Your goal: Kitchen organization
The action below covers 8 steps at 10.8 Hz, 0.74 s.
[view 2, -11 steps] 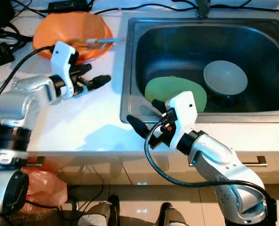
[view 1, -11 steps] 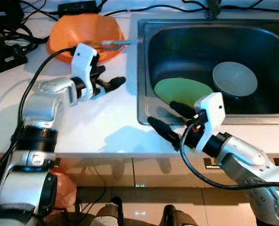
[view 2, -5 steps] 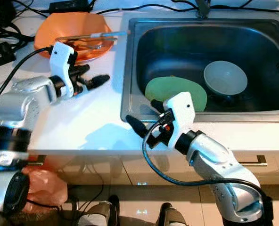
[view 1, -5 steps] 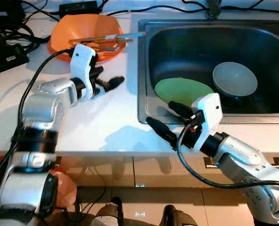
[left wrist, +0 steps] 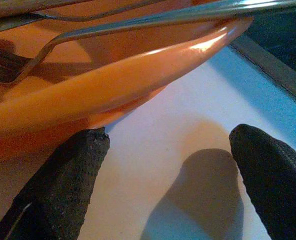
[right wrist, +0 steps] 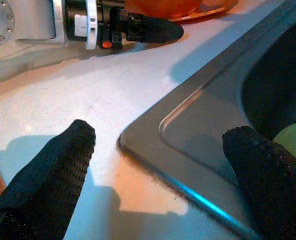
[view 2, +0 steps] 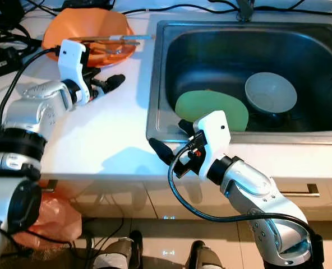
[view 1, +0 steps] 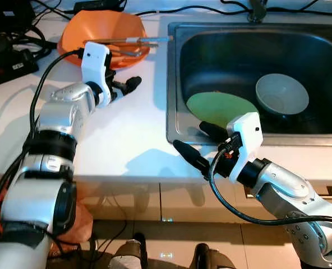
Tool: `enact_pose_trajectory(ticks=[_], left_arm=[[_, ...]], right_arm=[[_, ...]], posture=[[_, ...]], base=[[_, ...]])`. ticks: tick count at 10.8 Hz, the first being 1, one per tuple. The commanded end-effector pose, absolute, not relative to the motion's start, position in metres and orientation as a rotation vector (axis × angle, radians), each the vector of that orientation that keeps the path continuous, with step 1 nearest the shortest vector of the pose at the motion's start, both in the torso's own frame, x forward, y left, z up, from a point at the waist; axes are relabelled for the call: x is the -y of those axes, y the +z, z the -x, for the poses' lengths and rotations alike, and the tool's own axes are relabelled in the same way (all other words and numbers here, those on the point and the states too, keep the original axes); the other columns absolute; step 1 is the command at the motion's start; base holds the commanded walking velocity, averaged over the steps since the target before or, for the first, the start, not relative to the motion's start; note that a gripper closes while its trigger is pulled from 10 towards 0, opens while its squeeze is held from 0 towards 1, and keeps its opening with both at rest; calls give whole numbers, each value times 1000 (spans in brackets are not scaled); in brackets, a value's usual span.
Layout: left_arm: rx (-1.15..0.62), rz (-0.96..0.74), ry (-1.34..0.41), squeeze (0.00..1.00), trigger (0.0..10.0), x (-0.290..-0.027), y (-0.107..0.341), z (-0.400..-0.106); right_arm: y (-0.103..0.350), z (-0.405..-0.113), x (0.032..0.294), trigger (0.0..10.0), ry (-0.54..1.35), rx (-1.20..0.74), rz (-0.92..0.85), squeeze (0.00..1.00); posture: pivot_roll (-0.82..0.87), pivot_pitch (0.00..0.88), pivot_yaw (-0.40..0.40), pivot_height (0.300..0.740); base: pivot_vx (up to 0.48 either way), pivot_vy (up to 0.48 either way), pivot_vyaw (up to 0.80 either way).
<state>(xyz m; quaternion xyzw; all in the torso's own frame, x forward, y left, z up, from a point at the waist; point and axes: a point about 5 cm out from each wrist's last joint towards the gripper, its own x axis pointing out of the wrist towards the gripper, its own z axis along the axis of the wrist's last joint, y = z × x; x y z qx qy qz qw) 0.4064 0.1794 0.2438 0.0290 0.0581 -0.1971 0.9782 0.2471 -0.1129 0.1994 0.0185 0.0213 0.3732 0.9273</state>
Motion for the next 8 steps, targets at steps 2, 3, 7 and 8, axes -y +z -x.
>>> enact_pose_trajectory(ticks=[2, 3, 7, 8], left_arm=[[-84, -65, -373, 0, 10000, -183, 256, -410], [-85, -51, -384, 0, 10000, -182, 257, -411], [-59, -37, -372, 0, 10000, -191, 279, -413], [-56, -28, -374, 0, 10000, -191, 281, -413]], right_arm=[[201, -243, 112, 10000, 771, -32, -35, 0], [201, -243, 112, 10000, 771, -33, -35, 0], [201, -247, 113, 10000, 775, -30, -31, 0], [201, -247, 113, 10000, 778, -30, -31, 0]], posture=[[42, 272, 38, 740], [42, 272, 36, 740], [54, 265, 31, 740], [56, 262, 30, 740]], base=[[0, 0, 0], [0, 0, 0], [0, 0, 0], [0, 0, 0]])
